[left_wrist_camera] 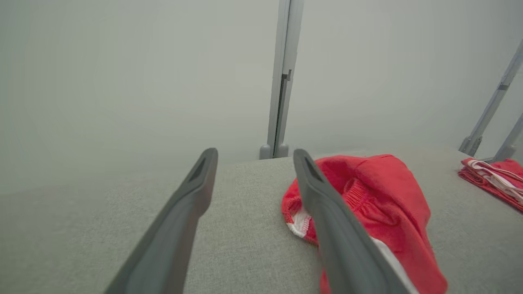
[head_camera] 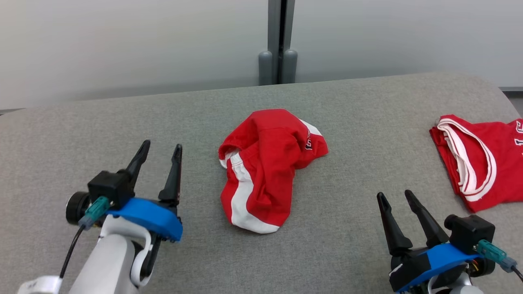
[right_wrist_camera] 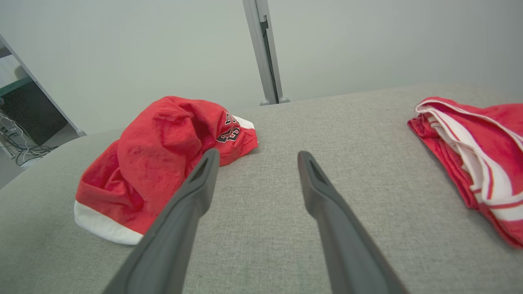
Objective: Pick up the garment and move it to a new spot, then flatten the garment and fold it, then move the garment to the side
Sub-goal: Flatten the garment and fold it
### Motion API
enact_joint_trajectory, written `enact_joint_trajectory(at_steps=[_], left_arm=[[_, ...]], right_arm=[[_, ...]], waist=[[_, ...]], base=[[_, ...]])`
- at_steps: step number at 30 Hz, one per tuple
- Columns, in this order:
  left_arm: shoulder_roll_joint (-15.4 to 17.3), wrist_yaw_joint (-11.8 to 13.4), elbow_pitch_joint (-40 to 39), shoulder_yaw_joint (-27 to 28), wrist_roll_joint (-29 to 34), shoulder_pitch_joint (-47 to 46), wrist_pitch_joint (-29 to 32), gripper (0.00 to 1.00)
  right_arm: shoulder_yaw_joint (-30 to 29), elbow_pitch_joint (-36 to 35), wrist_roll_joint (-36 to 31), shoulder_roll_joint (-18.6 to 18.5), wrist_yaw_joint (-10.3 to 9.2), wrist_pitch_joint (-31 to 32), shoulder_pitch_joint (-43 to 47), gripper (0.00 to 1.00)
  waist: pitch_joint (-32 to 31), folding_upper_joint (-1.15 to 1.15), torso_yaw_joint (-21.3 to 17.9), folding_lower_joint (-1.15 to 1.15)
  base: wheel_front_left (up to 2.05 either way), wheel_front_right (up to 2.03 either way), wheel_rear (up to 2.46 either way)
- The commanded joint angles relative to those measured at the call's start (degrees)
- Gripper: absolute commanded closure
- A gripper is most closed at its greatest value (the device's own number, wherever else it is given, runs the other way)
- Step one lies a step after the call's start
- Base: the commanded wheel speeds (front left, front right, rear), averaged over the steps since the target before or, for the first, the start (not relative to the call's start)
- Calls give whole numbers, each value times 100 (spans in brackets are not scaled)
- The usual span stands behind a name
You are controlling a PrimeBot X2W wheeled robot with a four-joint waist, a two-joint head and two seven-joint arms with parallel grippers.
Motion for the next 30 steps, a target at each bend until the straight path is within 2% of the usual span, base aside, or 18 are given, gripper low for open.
enact_joint_trajectory(at_steps=[1,11,18,25,27,28,30], left_arm=[[8,-30,48,-63,39,-193,71,0],[-16,-182,970,-1208,296,-1411,960,0],[-22,-112,1615,-1303,153,-1667,1581,0],[-21,-145,1855,-1441,-25,-1730,2183,0],[-7,-169,1847,-1552,-111,-1735,2383,75],[4,-178,1834,-1602,-152,-1735,2487,100],[22,-189,1759,-1690,-271,-1724,2639,100]], right_arm=[[31,2,22,-30,0,8,-64,0],[323,106,95,-9,0,-91,-342,0],[329,218,134,-15,0,-210,-402,0],[387,288,158,-6,0,-284,-445,0],[399,302,166,0,0,-300,-457,0],[403,308,170,3,0,-309,-463,0],[408,314,179,5,0,-320,-457,0]], waist=[[31,0,-50,0],[437,0,-713,0],[608,0,-993,0],[660,0,-1097,0],[665,0,-1111,0],[665,0,-1115,0],[667,0,-1117,0]], base=[[0,0,0],[0,0,0],[0,0,0],[0,0,0],[0,0,0],[0,0,0],[0,0,0]])
